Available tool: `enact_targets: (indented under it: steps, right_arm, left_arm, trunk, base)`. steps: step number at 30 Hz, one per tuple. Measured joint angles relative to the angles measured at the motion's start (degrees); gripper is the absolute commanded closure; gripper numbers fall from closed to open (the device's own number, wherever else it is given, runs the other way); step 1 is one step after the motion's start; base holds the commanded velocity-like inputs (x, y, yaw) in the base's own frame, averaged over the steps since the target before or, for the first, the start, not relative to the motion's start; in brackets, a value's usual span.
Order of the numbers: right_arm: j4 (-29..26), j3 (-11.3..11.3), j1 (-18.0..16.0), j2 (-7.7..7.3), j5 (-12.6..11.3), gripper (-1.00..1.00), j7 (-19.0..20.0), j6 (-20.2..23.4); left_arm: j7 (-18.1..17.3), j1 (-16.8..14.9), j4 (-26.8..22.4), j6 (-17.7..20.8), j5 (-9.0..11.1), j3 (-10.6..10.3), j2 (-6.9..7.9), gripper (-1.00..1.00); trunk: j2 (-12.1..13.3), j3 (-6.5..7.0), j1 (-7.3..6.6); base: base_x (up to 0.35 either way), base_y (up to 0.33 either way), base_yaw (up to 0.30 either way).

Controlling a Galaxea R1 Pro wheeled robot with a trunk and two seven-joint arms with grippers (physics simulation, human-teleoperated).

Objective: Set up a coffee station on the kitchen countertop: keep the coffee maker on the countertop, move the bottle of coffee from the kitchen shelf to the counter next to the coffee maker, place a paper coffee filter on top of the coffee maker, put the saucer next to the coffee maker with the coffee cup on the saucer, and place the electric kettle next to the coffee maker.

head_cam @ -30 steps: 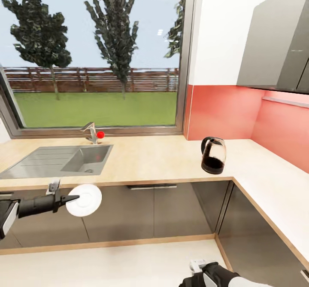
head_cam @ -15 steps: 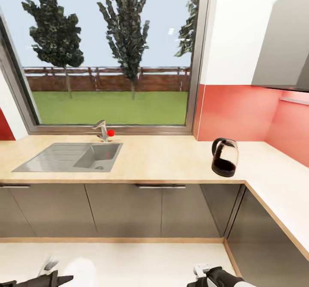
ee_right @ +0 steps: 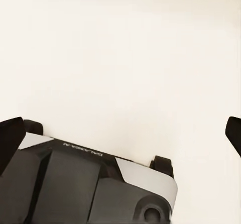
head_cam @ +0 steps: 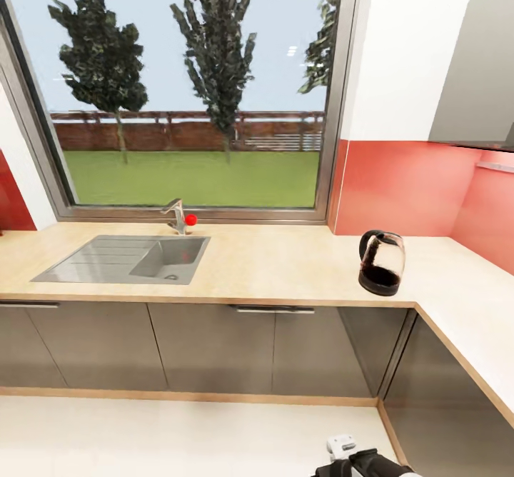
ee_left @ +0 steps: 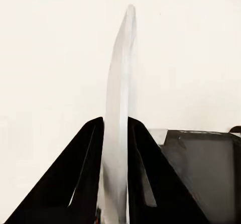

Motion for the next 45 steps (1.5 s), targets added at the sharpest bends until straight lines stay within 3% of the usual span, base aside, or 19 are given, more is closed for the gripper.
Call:
enact_targets:
  steps: [9, 19, 26, 29, 34, 35, 45]
  right_arm:
    - [0.01, 0.0, 2.31, -0.24, -0.16, -1.0, -0.44, -0.13]
    - [0.01, -0.08, 3.48, 0.01, -0.53, -1.0, -6.06, -0.12]
    - [-0.02, -0.15, 3.75, -0.22, -0.55, -1.0, -6.25, -0.07]
    - [0.04, -0.17, 4.04, -0.41, -0.54, -1.0, -6.06, 0.0]
    - [0.07, -0.16, 8.85, -0.95, -0.52, -1.0, -6.27, -0.17]
    - [0.06, -0.13, 9.8, -1.85, -0.49, -1.0, -6.36, -0.21]
    - [0.01, -0.21, 10.08, -2.16, -0.72, -1.0, -6.58, -0.14]
  left_arm:
    - [1.89, 1.81, -0.15, -0.75, -0.21, 0.31, -1.38, 1.0]
    - [2.24, 2.11, -0.08, -0.65, -0.31, 0.5, -1.62, 1.0]
    - [9.56, 2.83, -0.06, -0.36, -0.09, 0.5, -1.7, 1.0]
    - [10.82, 2.87, -0.06, -0.37, -0.01, 0.48, -2.05, 1.0]
    - [11.3, 2.89, -0.06, -0.45, -0.05, 0.51, -2.62, 1.0]
    - [11.42, 2.9, -0.07, -0.43, -0.11, 0.52, -2.66, 1.0]
    - [11.39, 2.99, 0.02, -0.46, -0.3, 0.46, -2.73, 1.0]
  trunk:
    - [0.0, 0.0, 0.0]
    - [0.02, -0.2, 0.0]
    - [0.04, -0.41, 0.0]
    - [0.05, -0.5, -0.01]
    - [0.06, -0.64, -0.01]
    - [0.06, -0.67, -0.01]
    - [0.06, -0.99, -0.01]
  base:
    - [0.0, 0.0, 0.113]
    - [0.0, 0.0, 0.275]
    - [0.0, 0.0, 0.277]
    - [0.0, 0.0, 0.277]
    - [0.0, 0.0, 0.277]
    - [0.0, 0.0, 0.277]
    - [0.0, 0.0, 0.277]
